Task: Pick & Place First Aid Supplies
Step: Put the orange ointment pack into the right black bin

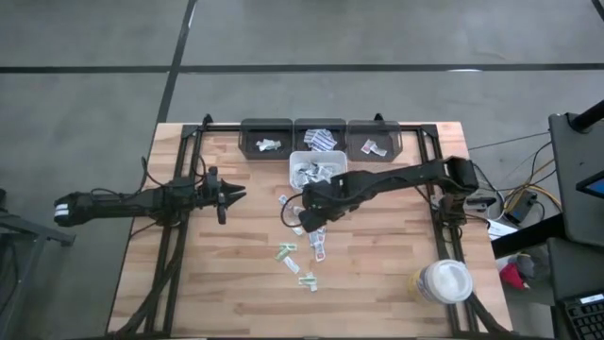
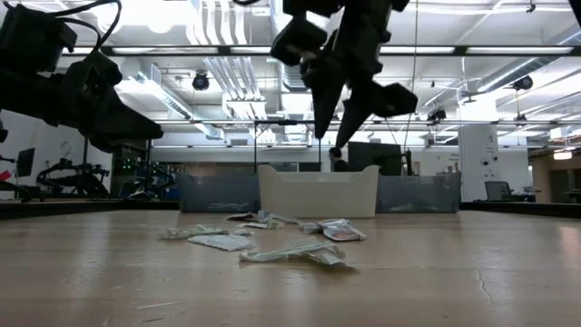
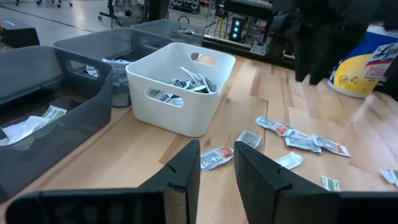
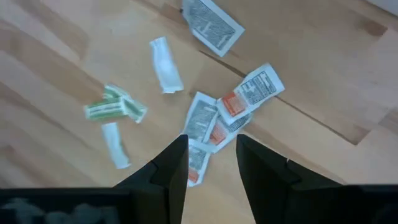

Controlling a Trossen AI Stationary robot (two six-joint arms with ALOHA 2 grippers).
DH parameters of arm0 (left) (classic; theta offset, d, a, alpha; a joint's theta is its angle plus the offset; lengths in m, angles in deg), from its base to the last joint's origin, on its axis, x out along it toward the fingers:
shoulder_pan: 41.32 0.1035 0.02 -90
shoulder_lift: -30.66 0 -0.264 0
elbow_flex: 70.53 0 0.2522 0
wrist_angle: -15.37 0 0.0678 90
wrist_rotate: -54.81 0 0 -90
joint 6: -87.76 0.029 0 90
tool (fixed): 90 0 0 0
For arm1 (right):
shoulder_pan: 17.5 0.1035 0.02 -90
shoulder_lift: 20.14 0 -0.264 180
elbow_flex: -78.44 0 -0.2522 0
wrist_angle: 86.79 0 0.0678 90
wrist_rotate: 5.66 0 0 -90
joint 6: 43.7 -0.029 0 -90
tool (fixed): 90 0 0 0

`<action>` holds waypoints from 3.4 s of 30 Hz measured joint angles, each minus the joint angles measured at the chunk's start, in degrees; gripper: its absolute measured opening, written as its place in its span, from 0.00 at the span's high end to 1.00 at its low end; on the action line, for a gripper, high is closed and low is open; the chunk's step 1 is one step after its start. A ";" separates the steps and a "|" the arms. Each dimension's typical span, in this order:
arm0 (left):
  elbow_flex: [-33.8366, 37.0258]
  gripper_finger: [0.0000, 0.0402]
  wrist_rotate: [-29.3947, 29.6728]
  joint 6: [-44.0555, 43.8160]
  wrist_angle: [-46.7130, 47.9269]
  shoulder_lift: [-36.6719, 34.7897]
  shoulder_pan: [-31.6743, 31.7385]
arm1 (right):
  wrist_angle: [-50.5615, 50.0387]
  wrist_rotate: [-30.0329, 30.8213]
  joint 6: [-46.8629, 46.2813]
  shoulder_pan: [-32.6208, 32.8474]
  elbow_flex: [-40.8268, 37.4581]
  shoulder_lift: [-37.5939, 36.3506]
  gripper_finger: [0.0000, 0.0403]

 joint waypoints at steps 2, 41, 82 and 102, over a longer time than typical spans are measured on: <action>0.02 0.77 -0.01 0.01 0.00 0.00 -0.02 | 0.85 0.10 0.07 -0.05 0.00 1.38 0.68; 0.00 0.77 -0.01 -0.01 0.49 0.22 -0.02 | 3.16 4.70 -6.45 -2.21 -1.78 12.04 0.71; 0.02 0.77 0.01 0.18 0.48 0.24 0.00 | 0.77 4.08 -1.37 -2.15 -2.60 9.29 0.68; 0.00 0.77 0.01 1.91 0.89 0.48 0.00 | 0.69 1.86 -3.56 -2.12 -2.98 14.93 0.77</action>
